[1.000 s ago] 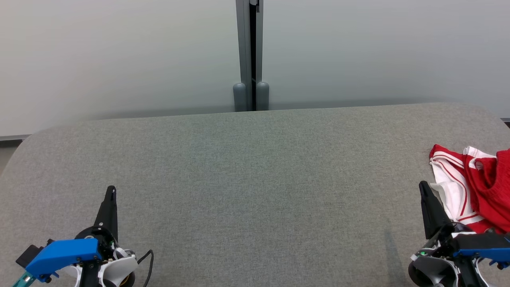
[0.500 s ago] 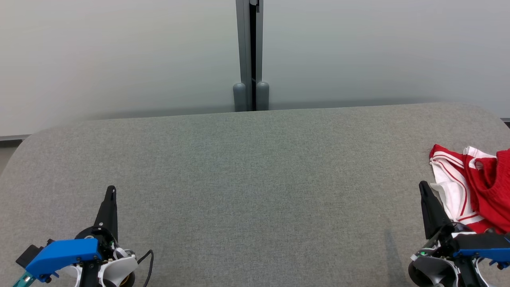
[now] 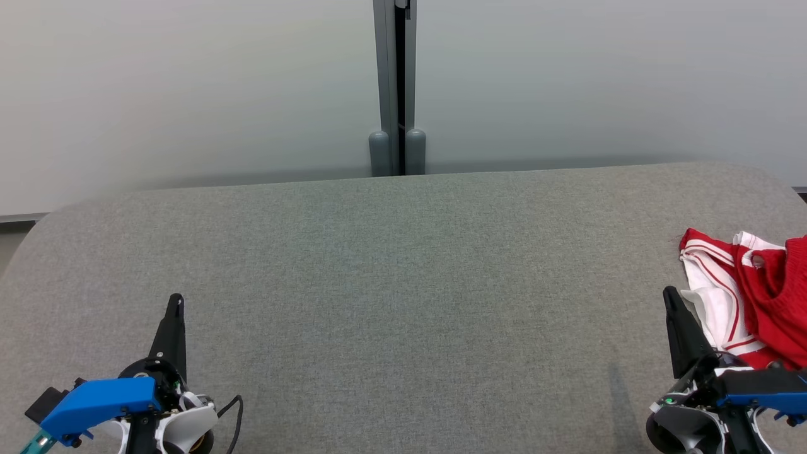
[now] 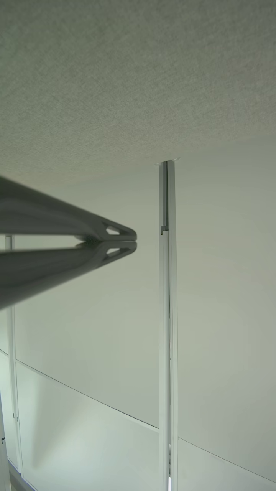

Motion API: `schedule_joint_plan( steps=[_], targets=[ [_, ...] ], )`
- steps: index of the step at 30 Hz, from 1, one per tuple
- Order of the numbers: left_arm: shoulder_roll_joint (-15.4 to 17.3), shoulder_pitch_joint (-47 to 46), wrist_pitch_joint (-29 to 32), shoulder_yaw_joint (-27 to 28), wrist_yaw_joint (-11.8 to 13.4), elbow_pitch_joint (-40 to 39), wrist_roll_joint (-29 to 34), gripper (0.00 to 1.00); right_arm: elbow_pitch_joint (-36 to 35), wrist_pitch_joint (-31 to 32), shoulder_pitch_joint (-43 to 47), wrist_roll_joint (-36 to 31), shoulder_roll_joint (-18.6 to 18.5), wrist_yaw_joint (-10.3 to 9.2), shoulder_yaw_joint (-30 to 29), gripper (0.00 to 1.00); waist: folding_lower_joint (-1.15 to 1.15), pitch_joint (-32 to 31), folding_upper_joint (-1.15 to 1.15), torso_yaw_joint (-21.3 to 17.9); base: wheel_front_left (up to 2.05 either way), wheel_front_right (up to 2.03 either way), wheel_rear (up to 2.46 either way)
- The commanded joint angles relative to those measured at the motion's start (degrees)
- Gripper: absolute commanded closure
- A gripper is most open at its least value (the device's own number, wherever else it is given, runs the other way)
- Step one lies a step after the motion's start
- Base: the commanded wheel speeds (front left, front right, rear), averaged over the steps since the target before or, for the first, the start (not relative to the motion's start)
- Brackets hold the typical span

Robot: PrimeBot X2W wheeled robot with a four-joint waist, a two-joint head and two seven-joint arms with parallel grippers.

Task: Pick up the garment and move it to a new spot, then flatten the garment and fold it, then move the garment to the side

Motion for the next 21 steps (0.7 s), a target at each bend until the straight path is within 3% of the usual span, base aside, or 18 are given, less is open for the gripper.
schedule_joint_plan(
  steps=[1,21],
  targets=[
    [0.2,-0.5,0.2,0.1,-0.2,-0.2,-0.2,1.0,-0.2,0.2,0.7,0.2,-0.3,0.0,-0.1,1.0,0.0,0.0,0.0,0.0,0.0,0.0,0.0],
    [0.2,-0.5,0.2,0.1,-0.2,-0.3,-0.2,1.0,-0.2,0.2,0.7,0.2,-0.3,0.01,-0.1,1.0,0.0,0.0,0.0,0.0,0.0,0.0,0.0]
  ],
)
